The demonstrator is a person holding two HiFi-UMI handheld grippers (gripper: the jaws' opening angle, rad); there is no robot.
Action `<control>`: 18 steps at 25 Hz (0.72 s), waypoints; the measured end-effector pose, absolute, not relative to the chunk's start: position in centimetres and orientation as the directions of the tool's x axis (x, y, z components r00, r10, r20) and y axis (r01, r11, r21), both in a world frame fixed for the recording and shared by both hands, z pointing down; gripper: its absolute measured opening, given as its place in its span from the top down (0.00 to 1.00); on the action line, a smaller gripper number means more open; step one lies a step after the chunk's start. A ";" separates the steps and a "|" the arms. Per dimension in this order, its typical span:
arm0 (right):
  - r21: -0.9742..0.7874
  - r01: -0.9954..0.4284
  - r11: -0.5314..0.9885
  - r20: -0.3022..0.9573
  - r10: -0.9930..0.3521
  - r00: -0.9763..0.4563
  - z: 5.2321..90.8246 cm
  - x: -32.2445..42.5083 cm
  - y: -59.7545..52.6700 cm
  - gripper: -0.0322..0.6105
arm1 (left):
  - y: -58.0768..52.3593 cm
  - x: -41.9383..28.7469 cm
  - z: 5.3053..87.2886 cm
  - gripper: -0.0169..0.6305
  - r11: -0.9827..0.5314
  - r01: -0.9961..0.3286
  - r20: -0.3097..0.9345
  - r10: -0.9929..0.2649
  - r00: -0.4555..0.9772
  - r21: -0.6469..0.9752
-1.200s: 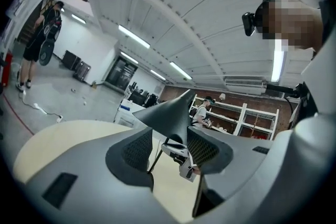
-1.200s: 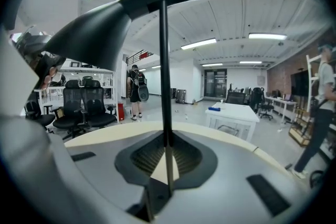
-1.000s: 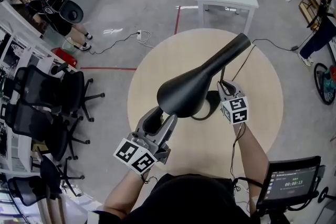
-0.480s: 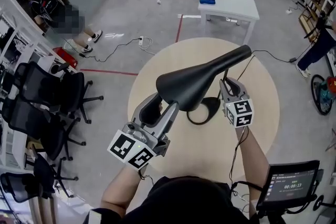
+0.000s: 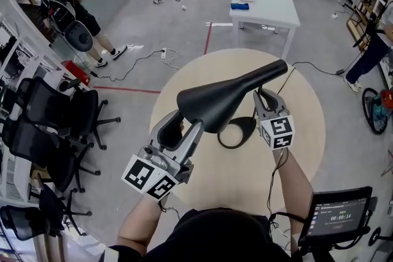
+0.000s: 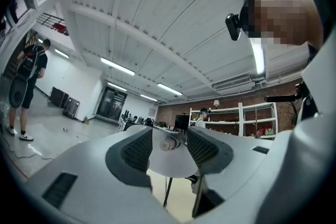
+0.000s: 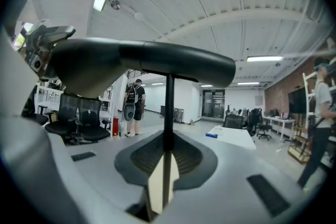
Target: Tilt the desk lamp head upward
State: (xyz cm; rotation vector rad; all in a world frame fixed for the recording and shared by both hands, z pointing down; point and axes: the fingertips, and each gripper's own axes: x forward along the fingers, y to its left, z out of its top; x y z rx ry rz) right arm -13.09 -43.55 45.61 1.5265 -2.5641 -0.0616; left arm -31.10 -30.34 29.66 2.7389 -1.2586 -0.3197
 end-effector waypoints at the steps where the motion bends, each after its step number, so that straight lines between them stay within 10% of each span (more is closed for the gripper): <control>1: 0.115 -0.871 0.478 0.113 -0.877 -0.467 45.7 -13.0 -43.6 0.87 | -30.4 -30.9 29.2 0.64 -0.655 -0.735 -0.150 -0.756 0.637 0.174; 18: 0.085 -0.877 0.473 0.124 -0.878 -0.462 46.4 -13.3 -44.4 0.88 | -32.4 -28.5 22.7 0.64 -0.733 -0.671 -0.270 -0.672 0.690 0.109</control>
